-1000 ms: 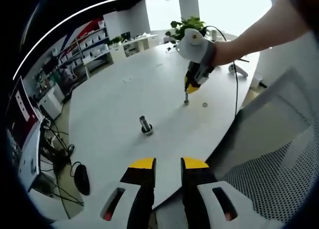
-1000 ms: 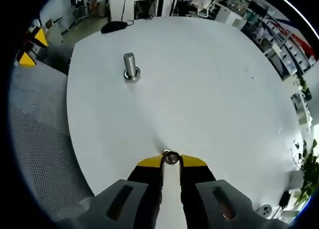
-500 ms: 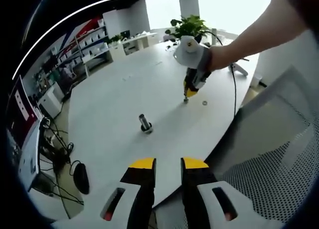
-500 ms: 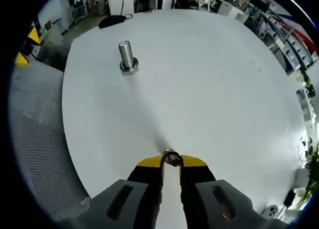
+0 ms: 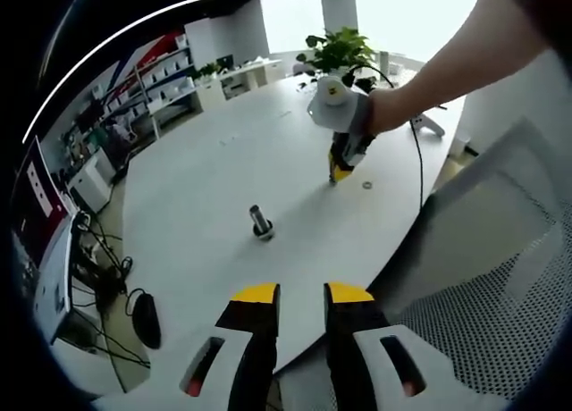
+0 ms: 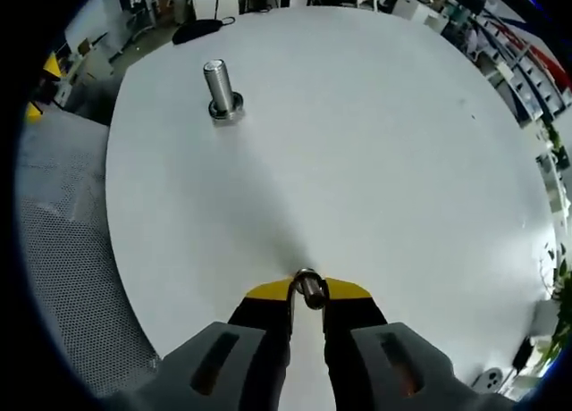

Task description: Place the washer onto the threaded stud by aligning its center hole with the stud, sliding it down to the base, and recovering from edge contact or off-axis alignment until the washer reaches the visible bottom stop.

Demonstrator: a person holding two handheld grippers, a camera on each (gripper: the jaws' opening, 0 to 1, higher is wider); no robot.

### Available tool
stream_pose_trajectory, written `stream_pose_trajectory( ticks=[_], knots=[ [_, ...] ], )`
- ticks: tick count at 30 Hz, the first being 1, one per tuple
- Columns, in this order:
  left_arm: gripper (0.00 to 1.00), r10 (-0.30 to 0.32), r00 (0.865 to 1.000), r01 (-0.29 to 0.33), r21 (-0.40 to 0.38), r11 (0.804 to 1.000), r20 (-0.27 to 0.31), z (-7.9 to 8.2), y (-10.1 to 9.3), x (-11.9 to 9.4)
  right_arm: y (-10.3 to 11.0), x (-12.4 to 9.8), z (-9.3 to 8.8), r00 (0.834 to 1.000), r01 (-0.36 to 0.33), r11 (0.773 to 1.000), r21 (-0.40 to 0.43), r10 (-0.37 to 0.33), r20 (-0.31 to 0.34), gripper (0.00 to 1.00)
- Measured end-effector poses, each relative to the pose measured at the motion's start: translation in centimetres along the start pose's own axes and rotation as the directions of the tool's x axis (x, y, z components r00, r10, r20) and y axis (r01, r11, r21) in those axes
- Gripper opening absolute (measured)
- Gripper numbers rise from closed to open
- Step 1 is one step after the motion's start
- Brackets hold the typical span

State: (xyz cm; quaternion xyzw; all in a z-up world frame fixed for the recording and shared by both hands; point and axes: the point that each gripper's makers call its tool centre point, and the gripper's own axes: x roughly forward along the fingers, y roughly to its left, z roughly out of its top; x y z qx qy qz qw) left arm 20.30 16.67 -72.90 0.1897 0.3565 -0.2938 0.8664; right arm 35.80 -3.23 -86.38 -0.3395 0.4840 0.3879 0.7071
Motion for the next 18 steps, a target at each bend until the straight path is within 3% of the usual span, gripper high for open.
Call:
stream_pose_trajectory(
  ticks=[8,18],
  knots=[
    [0.17,0.003,1.0,-0.003,-0.009,1.0,0.006,0.1,0.1,0.0,-0.1,0.2,0.1,1.0,-0.004,1.0,0.022,0.004,-0.004,0.15],
    [0.17,-0.003,1.0,0.004,-0.008,1.0,0.009,0.2,0.1,0.0,0.0,-0.8,-1.2,1.0,0.009,0.998,0.061,-0.008,-0.013,0.16]
  ],
)
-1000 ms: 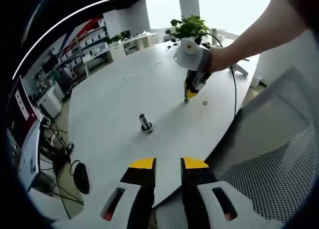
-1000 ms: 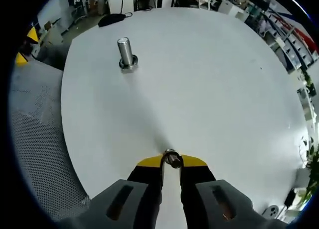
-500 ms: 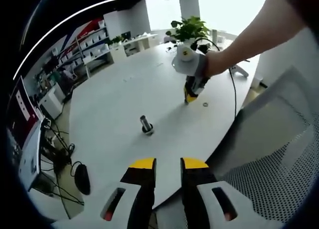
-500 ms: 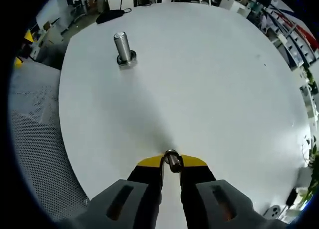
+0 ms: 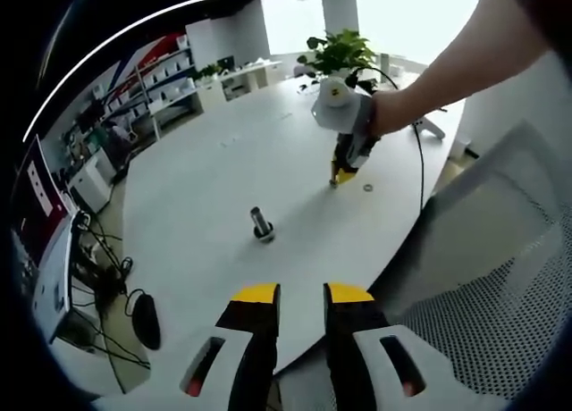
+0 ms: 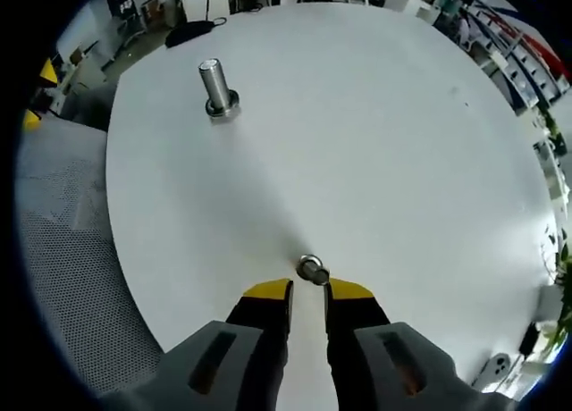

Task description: Place the washer onto the threaded stud by aligning its center hole with the stud, sliding it down to the base, and recovering from edge contact or off-axis alignment until the washer reaches the visible bottom stop.

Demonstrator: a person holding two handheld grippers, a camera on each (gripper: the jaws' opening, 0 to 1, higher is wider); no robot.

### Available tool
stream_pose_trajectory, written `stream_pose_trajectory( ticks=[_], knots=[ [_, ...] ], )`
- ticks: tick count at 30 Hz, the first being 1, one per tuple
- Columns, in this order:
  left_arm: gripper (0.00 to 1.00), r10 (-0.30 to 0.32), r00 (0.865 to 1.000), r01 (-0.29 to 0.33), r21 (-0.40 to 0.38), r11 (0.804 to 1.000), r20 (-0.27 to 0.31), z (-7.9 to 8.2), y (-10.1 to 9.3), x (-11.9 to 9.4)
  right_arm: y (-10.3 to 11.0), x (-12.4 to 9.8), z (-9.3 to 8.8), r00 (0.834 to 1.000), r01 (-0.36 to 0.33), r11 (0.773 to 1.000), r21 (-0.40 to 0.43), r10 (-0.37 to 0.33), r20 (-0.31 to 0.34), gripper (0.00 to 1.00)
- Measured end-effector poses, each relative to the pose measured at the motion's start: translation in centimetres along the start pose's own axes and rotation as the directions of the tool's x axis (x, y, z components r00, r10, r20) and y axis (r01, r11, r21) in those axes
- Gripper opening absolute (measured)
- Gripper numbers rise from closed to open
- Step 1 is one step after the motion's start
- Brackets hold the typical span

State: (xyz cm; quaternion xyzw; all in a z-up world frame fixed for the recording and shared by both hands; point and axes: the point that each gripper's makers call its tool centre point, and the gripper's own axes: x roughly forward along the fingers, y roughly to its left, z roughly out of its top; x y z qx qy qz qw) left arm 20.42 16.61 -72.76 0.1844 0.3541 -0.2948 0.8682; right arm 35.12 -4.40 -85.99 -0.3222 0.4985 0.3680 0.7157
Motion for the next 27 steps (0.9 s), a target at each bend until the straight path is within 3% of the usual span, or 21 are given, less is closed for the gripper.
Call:
stream_pose_trajectory(
  ticks=[9,18,27],
  knots=[
    [0.17,-0.005,1.0,0.005,0.006,1.0,-0.004,-0.1,-0.2,0.0,0.2,-0.8,-1.5,1.0,-0.002,0.999,0.032,0.003,-0.023,0.18],
    [0.17,0.001,1.0,-0.001,0.005,1.0,0.007,0.1,-0.1,-0.1,2.1,-0.9,-4.6,0.995,-0.029,0.999,0.021,0.031,-0.093,0.18],
    [0.17,-0.002,1.0,0.002,0.011,1.0,0.006,0.1,-0.2,-0.1,2.7,-0.6,-5.3,0.993,-0.046,0.998,0.042,0.05,-0.105,0.18]
  ],
)
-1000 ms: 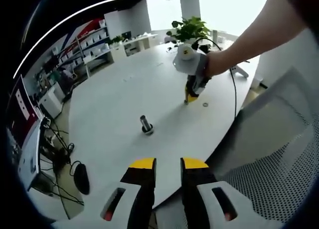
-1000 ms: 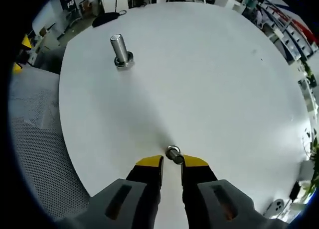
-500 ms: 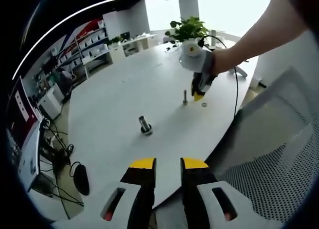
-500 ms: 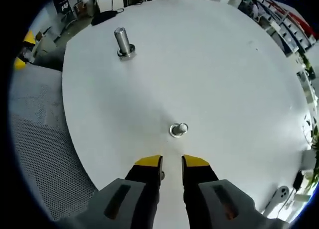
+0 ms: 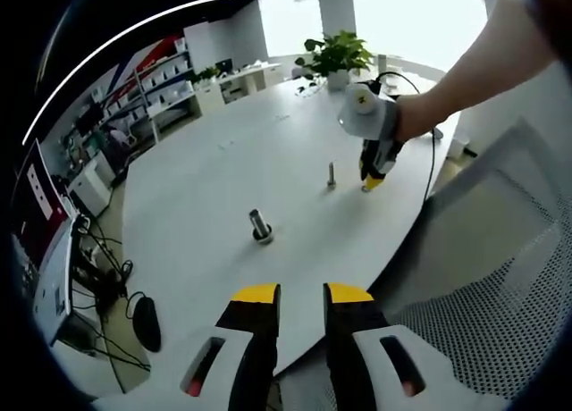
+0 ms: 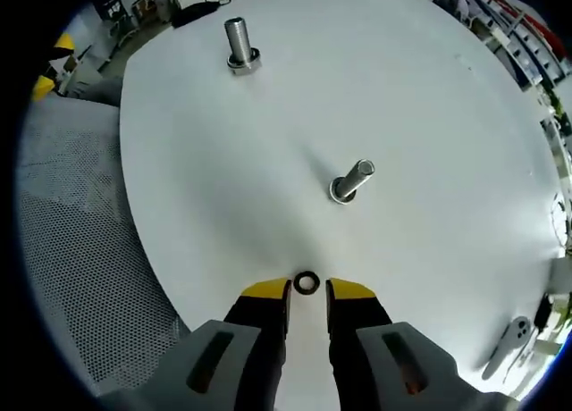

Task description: Place the washer onto the threaded stud by aligning its center hole with the stud, sliding it down to the base, and recovering from edge contact or off-axis alignment until the washer reaches the visible bottom stop.

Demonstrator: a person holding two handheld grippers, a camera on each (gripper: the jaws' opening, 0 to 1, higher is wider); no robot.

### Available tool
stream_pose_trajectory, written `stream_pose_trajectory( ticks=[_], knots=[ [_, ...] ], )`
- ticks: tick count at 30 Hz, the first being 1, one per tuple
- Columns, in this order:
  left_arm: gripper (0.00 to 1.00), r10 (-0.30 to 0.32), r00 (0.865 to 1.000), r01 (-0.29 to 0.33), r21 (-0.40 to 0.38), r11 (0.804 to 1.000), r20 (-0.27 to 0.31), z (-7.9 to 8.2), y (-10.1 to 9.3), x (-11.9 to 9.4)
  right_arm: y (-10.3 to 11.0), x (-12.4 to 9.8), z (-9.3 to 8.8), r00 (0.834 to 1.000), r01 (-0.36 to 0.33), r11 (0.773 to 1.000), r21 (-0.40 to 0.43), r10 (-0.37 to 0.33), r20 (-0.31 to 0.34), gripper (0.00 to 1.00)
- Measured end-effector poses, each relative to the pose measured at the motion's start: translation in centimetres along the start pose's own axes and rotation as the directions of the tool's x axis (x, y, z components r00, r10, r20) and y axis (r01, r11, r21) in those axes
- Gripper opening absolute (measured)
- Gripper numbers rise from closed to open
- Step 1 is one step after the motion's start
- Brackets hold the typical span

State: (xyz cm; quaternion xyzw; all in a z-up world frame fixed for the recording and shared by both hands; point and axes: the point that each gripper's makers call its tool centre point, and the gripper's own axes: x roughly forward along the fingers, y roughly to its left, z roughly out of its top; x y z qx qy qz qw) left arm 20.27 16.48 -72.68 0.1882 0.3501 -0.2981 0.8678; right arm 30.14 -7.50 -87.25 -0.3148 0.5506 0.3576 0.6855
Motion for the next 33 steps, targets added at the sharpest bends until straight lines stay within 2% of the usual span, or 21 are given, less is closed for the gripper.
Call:
stream_pose_trajectory(
  ticks=[6,15,20,23,26,33],
  knots=[
    [0.17,-0.006,1.0,0.006,0.006,1.0,-0.007,-0.1,-0.1,0.1,0.5,0.4,-0.8,1.0,-0.012,1.0,0.011,0.012,-0.016,0.16],
    [0.17,-0.008,1.0,0.008,0.003,1.0,-0.016,-0.2,-0.1,0.2,0.0,0.8,0.4,1.0,-0.017,1.0,-0.009,0.017,0.023,0.15],
    [0.17,-0.011,1.0,0.011,0.002,1.0,-0.016,-0.2,-0.2,0.2,0.5,0.9,1.7,0.997,-0.006,1.0,-0.029,0.008,0.072,0.15],
    [0.17,-0.011,1.0,0.011,0.005,1.0,-0.02,-0.3,-0.2,0.2,0.5,0.9,1.7,0.997,-0.014,0.999,-0.051,0.017,0.073,0.15],
    [0.17,-0.011,1.0,0.012,0.007,1.0,-0.02,-0.3,-0.2,0.2,0.5,0.9,1.7,0.995,-0.046,0.999,-0.015,0.047,0.089,0.17],
    [0.17,-0.012,1.0,0.012,0.008,1.0,-0.024,-0.3,-0.2,0.2,0.5,0.9,2.1,0.996,-0.035,0.999,-0.023,0.037,0.086,0.16]
  ],
)
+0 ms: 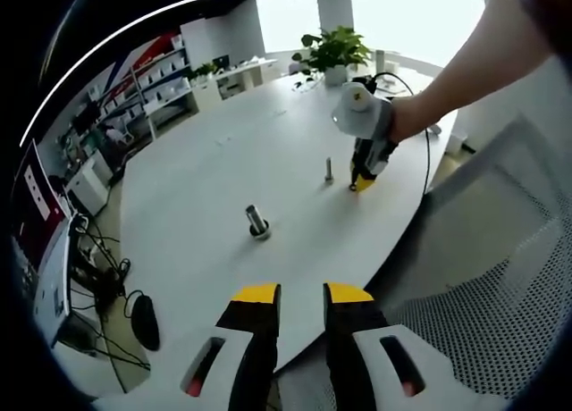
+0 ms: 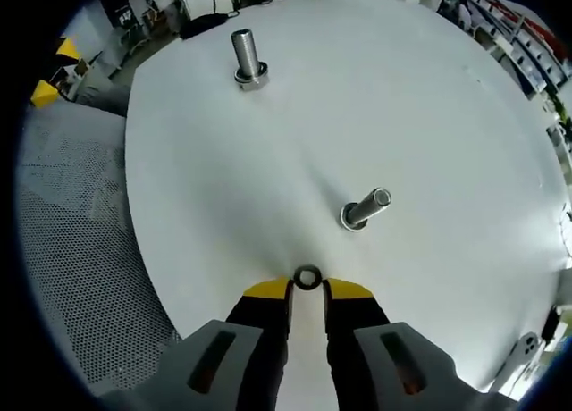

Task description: Place the washer onto the threaded stud by aligning its center hole with the stud, sliding it down to the base, and recovering from edge contact or off-axis alignment until the washer reaches the visible bottom stop.

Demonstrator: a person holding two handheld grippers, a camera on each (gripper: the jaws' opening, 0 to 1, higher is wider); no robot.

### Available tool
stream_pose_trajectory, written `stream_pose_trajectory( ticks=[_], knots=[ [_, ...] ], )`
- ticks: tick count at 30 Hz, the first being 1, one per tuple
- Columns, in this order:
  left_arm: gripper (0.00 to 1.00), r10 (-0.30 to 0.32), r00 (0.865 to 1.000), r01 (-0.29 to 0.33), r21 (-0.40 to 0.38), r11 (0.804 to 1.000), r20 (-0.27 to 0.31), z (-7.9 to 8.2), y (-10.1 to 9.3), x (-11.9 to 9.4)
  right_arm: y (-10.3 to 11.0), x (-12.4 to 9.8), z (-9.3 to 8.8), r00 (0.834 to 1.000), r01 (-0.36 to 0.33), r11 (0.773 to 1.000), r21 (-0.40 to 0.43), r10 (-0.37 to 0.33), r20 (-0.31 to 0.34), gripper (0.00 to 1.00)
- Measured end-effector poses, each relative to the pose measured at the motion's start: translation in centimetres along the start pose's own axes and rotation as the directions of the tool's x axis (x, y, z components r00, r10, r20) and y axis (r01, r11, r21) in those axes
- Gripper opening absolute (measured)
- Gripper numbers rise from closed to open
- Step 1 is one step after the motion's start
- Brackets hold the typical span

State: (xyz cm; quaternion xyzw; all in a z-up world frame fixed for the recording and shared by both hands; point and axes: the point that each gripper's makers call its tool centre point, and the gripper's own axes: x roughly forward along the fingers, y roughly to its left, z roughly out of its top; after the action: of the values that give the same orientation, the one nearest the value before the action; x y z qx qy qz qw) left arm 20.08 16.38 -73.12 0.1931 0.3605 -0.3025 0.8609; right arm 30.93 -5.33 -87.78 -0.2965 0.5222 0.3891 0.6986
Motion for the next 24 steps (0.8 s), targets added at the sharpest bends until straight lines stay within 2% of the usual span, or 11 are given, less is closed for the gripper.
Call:
stream_pose_trajectory(
  ticks=[2,4,8,10,13,24],
  knots=[
    [0.17,-0.002,1.0,0.002,-0.001,1.0,0.001,0.02,-0.01,0.02,-0.05,0.08,0.13,1.0,-0.001,1.0,-0.006,0.001,-0.008,0.17],
    [0.17,0.001,1.0,-0.001,0.001,1.0,0.001,0.0,0.04,-0.01,-0.03,0.12,0.15,0.999,-0.012,0.999,-0.047,0.011,-0.031,0.17],
    [0.17,-0.002,1.0,0.002,0.0,1.0,-0.002,-0.04,-0.01,0.01,-0.15,0.24,0.2,0.994,-0.033,0.998,-0.047,0.029,-0.103,0.16],
    [0.17,-0.004,1.0,0.004,0.001,1.0,-0.001,0.0,-0.07,0.04,-0.16,0.19,0.07,0.989,-0.03,0.994,-0.107,0.014,-0.146,0.15],
    [0.17,-0.005,1.0,0.005,0.002,1.0,-0.002,-0.05,-0.08,0.05,-0.01,0.29,0.15,0.982,-0.031,0.989,-0.148,0.003,-0.187,0.15],
    [0.17,-0.005,1.0,0.005,0.001,1.0,0.007,0.1,-0.08,-0.05,0.27,0.42,0.25,0.975,-0.026,0.97,-0.243,-0.029,-0.221,0.15]
  ],
)
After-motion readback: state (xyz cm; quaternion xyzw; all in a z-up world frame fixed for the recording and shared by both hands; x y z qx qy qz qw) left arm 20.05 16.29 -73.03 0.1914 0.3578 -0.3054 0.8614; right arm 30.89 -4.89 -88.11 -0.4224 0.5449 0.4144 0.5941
